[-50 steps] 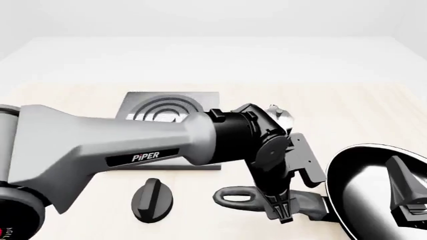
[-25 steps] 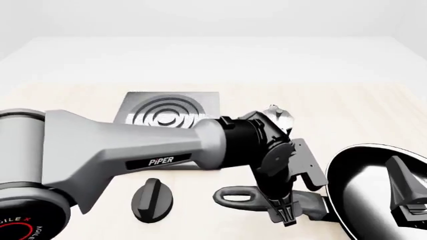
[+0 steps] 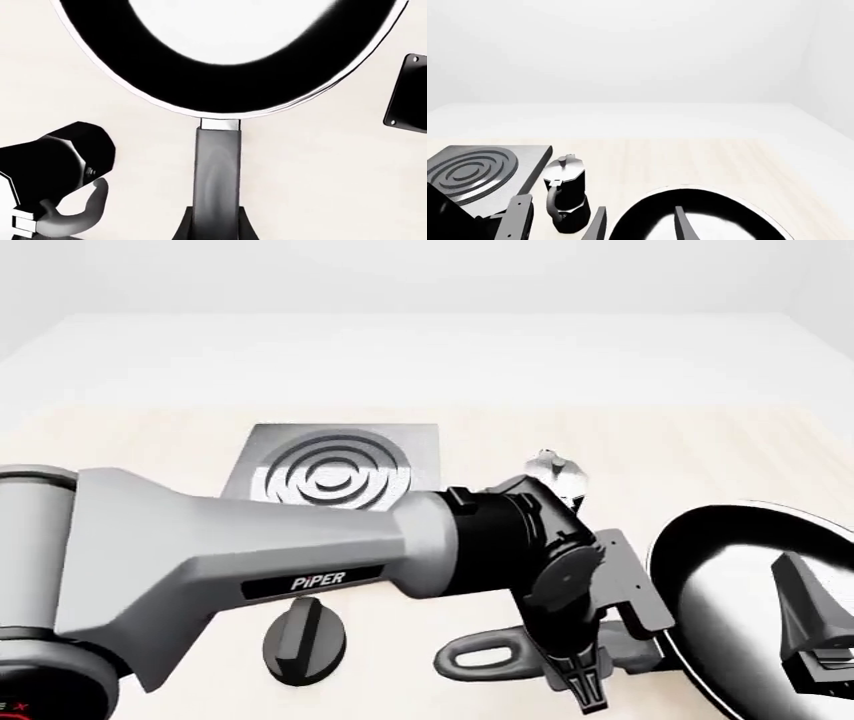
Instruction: Put the frying pan on the stove.
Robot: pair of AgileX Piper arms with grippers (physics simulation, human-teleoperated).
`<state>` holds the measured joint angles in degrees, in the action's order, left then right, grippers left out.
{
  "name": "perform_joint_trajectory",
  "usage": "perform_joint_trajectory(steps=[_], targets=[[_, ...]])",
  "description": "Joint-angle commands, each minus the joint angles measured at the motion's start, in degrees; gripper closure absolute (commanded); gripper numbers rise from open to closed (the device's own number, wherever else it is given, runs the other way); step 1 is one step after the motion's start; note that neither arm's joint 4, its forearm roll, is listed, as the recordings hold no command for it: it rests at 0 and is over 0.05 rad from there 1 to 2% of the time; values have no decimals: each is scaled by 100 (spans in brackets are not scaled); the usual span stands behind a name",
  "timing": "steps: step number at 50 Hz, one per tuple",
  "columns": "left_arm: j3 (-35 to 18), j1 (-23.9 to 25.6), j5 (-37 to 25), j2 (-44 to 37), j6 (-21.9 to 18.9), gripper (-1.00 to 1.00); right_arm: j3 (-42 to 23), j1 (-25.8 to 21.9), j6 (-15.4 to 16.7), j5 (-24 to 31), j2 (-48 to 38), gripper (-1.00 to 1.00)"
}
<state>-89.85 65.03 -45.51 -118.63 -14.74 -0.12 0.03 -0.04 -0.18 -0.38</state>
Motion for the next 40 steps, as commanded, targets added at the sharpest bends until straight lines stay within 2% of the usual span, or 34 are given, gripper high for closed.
perform_joint_trajectory(steps=[1, 22, 40], targets=[[-187, -33, -114, 154, -63, 100, 0, 0, 1, 0, 1, -100], [-917, -401, -516, -69, -561, 100, 0, 0, 0, 0, -1, -100], [-919, -460, -543, 121, -657, 100, 0, 0, 0, 0, 0, -100]])
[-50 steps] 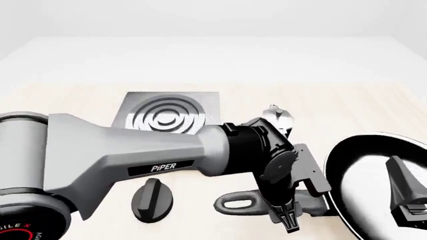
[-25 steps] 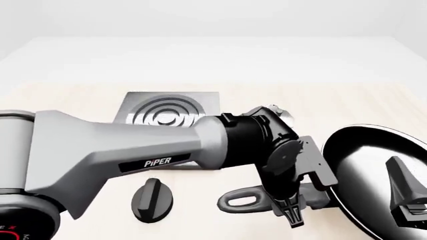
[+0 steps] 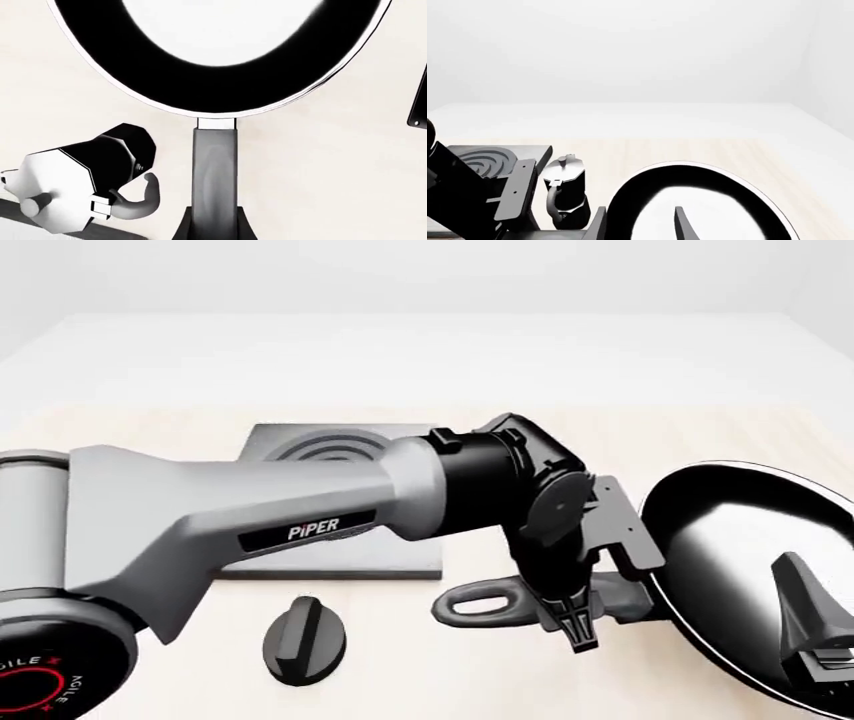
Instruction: Put the frying pan on the stove.
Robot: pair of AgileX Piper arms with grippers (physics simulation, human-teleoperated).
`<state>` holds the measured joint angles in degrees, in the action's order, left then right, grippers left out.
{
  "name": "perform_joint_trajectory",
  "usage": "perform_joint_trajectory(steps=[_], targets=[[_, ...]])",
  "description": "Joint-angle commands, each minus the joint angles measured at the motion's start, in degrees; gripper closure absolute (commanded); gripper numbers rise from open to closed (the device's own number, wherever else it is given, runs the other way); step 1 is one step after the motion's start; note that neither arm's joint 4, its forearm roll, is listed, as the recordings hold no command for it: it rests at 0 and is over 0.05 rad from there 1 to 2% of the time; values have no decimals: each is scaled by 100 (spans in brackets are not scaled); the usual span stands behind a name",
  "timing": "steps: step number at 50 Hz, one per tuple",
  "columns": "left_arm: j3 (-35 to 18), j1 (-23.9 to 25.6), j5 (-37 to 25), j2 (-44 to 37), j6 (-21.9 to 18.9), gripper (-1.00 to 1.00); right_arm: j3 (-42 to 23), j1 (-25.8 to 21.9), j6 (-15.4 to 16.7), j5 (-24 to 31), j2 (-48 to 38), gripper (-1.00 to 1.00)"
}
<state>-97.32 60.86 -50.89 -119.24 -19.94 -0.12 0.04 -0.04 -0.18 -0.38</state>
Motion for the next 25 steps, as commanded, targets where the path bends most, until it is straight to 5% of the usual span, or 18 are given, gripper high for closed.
perform_joint_trajectory(steps=[1, 25], targets=[[-127, -1, 18, 237, -95, 100, 0, 0, 0, 0, 0, -100], [-321, -95, -398, 509, -264, 100, 0, 0, 0, 0, 0, -100]])
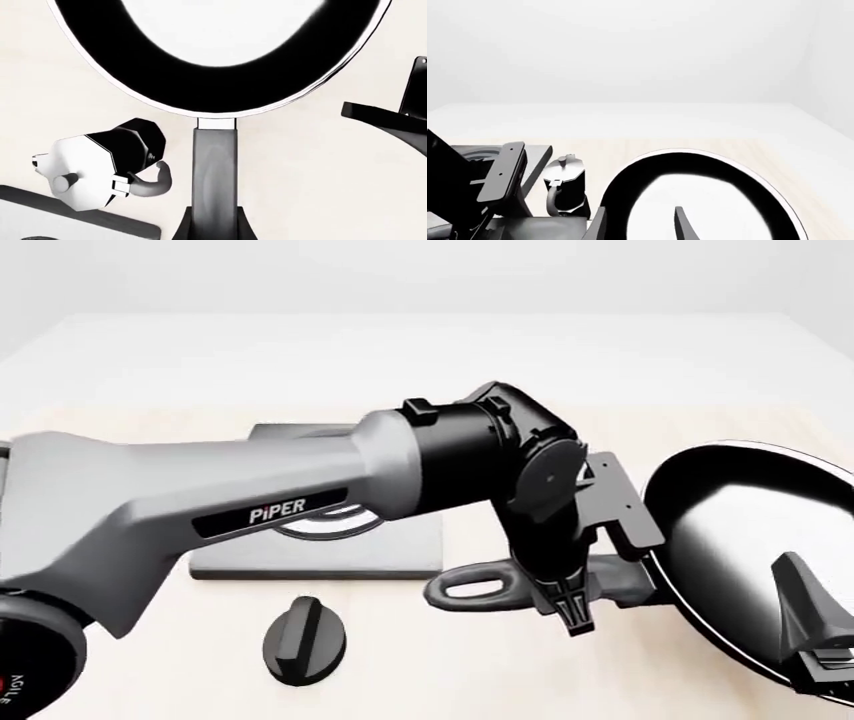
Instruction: Put the frying pan on the stove.
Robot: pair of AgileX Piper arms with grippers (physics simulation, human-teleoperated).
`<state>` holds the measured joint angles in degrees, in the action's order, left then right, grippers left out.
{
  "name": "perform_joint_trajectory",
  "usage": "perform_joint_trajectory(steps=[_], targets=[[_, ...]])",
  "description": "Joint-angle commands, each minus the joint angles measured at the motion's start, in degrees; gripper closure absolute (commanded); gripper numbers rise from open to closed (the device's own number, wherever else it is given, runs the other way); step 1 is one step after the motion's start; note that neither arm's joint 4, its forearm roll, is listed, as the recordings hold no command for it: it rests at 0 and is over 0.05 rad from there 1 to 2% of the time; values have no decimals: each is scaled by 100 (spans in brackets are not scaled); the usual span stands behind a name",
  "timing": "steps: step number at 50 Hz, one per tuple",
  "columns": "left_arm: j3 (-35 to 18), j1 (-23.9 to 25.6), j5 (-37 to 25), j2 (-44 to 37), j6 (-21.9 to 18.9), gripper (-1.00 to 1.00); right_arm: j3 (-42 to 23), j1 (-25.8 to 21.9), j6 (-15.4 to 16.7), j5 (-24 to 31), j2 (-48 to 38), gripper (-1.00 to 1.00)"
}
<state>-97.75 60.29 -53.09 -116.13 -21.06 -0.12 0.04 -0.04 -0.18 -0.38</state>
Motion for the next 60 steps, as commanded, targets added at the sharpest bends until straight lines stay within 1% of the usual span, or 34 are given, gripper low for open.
perform_joint_trajectory(steps=[1, 4, 5, 9, 15, 22, 23, 29, 40, 43, 49, 50, 54, 57, 60], targets=[[-279, -38, -178, 198, -151, 100, 0, 0, 0, 0, 0, -100], [-357, -104, -257, 179, -226, 100, 0, -1, 0, 0, 0, -100], [-325, -25, -242, 261, -125, 100, 0, 0, 2, 0, 0, -100], [-412, -147, -328, 229, -270, 100, 0, 1, -2, 0, 0, -100], [-554, -245, -422, 215, -325, 100, 0, 1, -1, 0, 0, -100], [-596, -241, -442, 250, -331, 100, 0, 1, 0, 0, 0, -100], [-648, -313, -463, 202, -402, 100, 0, -1, 1, 0, 0, -100], [-713, -345, -517, 226, -435, 100, 0, 0, 0, 0, 0, -100], [-725, -396, -539, 291, -471, 100, 0, -1, 1, 0, 1, -100], [-807, -481, -550, 285, -557, 100, 0, 0, 1, 0, 0, -100], [-855, -483, -613, 324, -568, 100, 0, -1, 1, 0, -1, -100], [-906, -565, -626, 294, -659, 100, 0, 1, -1, 0, 0, -100], [-955, -554, -665, 329, -651, 100, 0, 1, 1, 0, 1, -100], [-1042, -672, -674, 330, -746, 100, 0, -1, 0, 0, 1, -100], [-1055, -682, -692, 333, -753, 100, 0, -1, 0, 0, 0, -100]])
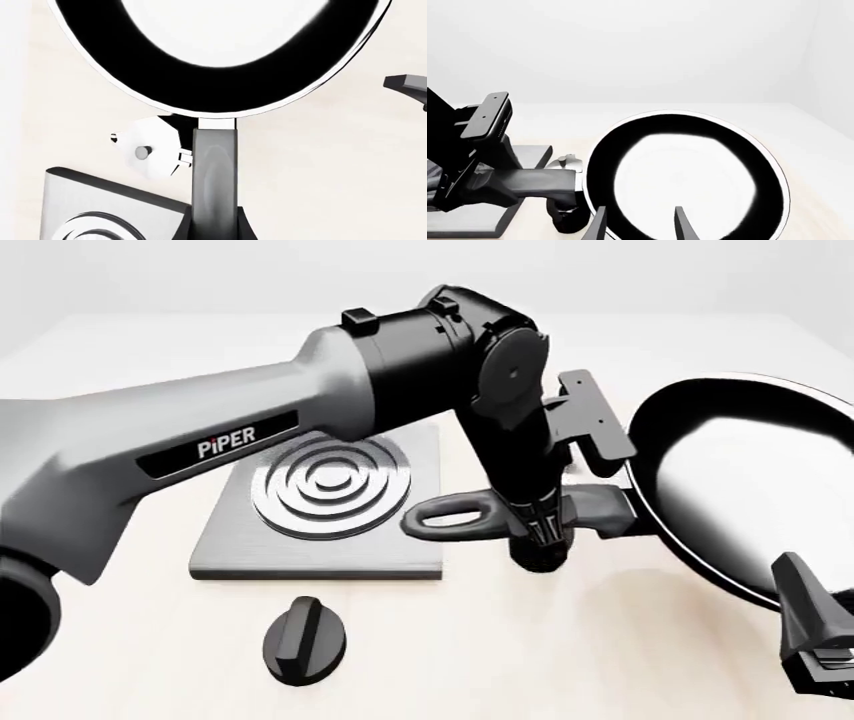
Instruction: Put the frying pan on the stove.
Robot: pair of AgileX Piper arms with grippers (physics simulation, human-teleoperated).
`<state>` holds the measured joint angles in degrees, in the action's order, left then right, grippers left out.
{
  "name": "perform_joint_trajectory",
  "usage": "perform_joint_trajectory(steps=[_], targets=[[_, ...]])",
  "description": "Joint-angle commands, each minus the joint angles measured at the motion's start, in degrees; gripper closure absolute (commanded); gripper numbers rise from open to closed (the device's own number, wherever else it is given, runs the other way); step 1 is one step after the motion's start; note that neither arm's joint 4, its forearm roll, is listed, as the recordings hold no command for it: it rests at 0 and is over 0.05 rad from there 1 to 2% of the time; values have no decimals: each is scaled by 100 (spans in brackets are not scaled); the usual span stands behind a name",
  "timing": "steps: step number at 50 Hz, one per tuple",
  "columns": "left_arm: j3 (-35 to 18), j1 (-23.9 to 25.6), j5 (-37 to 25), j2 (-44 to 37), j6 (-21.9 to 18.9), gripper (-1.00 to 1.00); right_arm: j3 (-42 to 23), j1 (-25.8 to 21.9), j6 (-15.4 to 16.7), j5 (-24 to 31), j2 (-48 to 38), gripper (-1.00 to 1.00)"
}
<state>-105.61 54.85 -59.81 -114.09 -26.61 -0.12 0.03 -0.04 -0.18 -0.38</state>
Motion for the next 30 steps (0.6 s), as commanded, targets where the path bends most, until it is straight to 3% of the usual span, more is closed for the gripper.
perform_joint_trajectory(steps=[1, 20, 27, 30], targets=[[-282, -146, -22, 141, -194, 100, 0, 1, 0, 0, 0, -100], [-586, -381, 0, 291, -378, 100, 0, 0, 0, 0, -1, -100], [-881, -776, 130, 256, -651, 100, 0, 0, -1, 0, 0, -100], [-937, -716, 83, 276, -564, 100, 0, 0, -1, 0, 0, -100]])
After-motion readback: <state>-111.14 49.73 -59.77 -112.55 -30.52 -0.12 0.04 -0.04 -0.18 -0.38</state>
